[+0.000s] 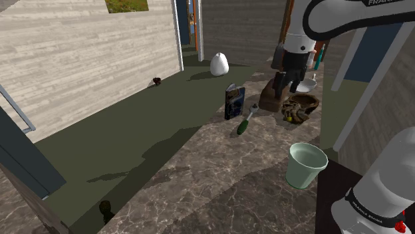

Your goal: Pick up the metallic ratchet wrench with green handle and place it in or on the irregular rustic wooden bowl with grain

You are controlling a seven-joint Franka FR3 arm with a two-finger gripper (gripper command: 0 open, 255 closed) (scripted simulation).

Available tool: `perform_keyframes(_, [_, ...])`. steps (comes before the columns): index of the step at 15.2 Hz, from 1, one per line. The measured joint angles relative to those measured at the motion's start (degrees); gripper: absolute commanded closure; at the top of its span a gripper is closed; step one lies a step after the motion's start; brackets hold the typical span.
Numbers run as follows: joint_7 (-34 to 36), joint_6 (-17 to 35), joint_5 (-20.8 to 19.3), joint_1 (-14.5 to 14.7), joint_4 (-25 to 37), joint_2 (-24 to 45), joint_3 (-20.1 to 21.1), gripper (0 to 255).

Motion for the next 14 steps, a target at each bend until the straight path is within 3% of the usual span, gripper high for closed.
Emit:
perform_keyframes(9, [18.8, 13.5, 0.3, -4.4, 4.3, 18.1, 3.9, 0])
perform_keyframes(14, [28.6, 19.9, -1.1, -6.7, 8.3, 28.8, 4.1, 0])
